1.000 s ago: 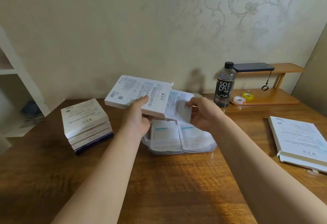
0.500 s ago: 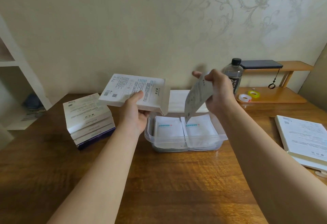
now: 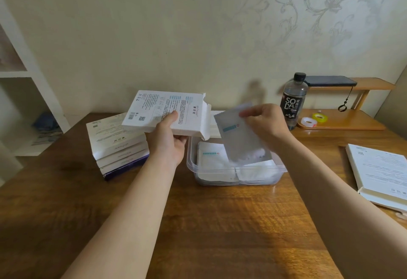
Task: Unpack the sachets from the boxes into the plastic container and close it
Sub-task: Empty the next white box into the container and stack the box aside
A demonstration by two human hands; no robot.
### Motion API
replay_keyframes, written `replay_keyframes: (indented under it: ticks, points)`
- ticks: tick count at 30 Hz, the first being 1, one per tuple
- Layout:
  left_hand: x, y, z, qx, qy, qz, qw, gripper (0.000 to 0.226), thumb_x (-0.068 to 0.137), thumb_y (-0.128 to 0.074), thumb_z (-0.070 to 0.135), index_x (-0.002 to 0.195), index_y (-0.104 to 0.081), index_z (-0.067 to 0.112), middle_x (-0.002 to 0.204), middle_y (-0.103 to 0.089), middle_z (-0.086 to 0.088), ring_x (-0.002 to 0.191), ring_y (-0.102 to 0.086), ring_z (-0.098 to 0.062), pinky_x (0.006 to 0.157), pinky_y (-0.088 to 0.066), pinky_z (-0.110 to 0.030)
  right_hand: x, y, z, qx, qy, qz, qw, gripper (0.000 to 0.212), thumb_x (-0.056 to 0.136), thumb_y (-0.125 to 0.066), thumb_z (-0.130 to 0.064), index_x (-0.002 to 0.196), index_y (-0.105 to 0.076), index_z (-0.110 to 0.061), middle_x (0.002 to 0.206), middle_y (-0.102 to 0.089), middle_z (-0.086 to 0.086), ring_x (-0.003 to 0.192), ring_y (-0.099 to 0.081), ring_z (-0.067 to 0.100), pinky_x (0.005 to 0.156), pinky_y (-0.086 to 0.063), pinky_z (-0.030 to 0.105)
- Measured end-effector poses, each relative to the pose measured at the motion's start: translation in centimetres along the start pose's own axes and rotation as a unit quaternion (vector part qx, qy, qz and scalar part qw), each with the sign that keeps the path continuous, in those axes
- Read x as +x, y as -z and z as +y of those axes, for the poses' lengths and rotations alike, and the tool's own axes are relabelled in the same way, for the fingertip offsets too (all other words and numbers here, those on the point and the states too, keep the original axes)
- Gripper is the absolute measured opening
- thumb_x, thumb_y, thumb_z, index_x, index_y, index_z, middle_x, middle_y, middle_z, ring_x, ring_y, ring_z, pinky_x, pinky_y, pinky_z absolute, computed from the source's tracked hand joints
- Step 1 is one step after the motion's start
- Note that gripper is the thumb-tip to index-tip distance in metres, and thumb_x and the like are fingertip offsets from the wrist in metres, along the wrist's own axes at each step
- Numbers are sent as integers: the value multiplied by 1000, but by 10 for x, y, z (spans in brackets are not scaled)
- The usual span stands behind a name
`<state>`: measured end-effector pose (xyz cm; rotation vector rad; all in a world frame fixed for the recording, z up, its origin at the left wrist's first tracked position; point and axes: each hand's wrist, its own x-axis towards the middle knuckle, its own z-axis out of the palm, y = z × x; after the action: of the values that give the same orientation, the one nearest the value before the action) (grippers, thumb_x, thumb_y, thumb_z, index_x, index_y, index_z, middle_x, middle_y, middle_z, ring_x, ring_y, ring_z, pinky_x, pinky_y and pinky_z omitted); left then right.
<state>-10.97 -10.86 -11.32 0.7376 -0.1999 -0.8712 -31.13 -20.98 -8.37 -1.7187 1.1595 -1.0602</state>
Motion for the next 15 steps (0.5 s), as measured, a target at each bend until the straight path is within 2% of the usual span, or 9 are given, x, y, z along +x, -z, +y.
replay_keyframes:
  ticks: [3, 5, 7, 9, 12, 15]
  points:
    - [-4, 0, 0, -15, -1, -4, 1000, 59, 86, -74, 5, 136, -54, 28, 120, -74, -6, 108, -72, -25, 85, -62, -43, 3, -5, 5, 67, -76, 8, 995, 28, 87, -57, 9, 82, -74, -13, 91, -67, 12, 80, -67, 27, 68, -60, 37]
    - [-5, 0, -1, -20, 2, -2, 1000, 61, 84, -75, 5, 136, -55, 27, 120, -74, -6, 106, -73, -25, 77, -63, -39, 4, -16, 11, 83, -117, 11, 990, 31, 84, -58, 9, 74, -74, -15, 93, -68, 14, 88, -67, 33, 77, -60, 41]
    - [-7, -1, -3, -21, 4, -4, 1000, 62, 82, -76, 4, 136, -56, 27, 120, -74, -7, 106, -73, -26, 75, -62, -39, 2, -29, 14, 100, -145, 5, 984, 32, 85, -57, 11, 73, -73, -14, 91, -66, 13, 92, -64, 34, 85, -58, 43]
    - [-10, -2, -5, -17, 2, -13, 1000, 61, 80, -78, 4, 133, -57, 28, 119, -74, -7, 107, -73, -27, 76, -61, -41, -1, -41, 16, 110, -169, -12, 979, 32, 87, -54, 13, 75, -71, -11, 86, -64, 11, 91, -61, 32, 87, -57, 42]
    - [-15, -4, -6, -2, -3, -28, 1000, 49, 85, -74, 2, 121, -60, 32, 106, -78, -3, 99, -76, -24, 75, -62, -41, -3, -55, 19, 116, -196, -38, 973, 31, 86, -54, 15, 74, -70, -9, 84, -64, 12, 87, -61, 31, 83, -56, 39]
    - [-20, -10, -9, 20, 11, -56, 998, 39, 92, -67, 4, 118, -59, 32, 90, -80, 2, 90, -76, -18, 68, -61, -36, 1, -60, 22, 93, -218, -61, 970, 27, 85, -54, 16, 81, -72, -4, 93, -68, 17, 91, -64, 34, 91, -57, 46]
